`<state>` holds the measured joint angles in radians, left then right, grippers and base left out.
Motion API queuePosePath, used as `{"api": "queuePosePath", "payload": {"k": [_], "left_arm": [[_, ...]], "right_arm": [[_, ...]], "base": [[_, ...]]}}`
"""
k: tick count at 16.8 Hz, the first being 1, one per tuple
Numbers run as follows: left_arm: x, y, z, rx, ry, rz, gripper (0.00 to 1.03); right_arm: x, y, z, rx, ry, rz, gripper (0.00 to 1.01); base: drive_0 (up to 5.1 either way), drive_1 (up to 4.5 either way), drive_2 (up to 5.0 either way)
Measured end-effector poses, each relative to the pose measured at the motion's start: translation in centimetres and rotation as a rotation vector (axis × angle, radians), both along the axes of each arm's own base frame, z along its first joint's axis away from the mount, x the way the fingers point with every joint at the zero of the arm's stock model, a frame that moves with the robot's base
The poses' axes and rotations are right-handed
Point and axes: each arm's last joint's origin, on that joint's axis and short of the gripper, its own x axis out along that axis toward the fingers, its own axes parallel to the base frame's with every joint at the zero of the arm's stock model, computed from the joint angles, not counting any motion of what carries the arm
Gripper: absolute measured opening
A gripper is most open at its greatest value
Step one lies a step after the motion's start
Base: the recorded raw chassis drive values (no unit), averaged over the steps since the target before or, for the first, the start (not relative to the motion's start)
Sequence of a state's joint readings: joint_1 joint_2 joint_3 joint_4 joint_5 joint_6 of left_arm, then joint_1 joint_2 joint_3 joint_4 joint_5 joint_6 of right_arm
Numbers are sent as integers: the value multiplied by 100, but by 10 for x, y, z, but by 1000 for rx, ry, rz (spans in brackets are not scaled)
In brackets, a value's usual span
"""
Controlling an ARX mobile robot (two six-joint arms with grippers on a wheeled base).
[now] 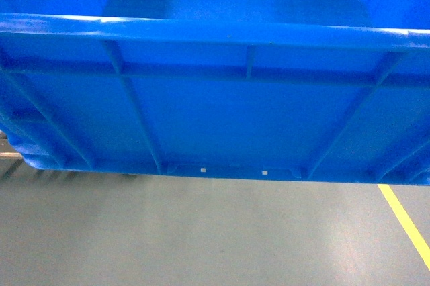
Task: Place box next to blue box on left shelf
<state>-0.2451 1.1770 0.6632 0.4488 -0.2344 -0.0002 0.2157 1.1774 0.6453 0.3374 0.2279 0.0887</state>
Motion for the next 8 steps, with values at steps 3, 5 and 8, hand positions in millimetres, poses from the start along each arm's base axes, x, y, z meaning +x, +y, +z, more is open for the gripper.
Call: {"api": "queuePosePath", "payload": {"k": [3, 5, 8], "left_arm": [[0, 0, 0, 1, 3, 0, 9], [0, 0, 0, -1, -4, 0, 9], [0, 0, 0, 0, 0, 0, 9]], "right_arm": [[0, 0, 0, -1, 3, 0, 8], [0, 0, 0, 1, -4, 0, 8], [0, 0, 0, 0, 0, 0, 8]], "base": [[-6, 398, -411], [2, 407, -402], [-1, 403, -406]]}}
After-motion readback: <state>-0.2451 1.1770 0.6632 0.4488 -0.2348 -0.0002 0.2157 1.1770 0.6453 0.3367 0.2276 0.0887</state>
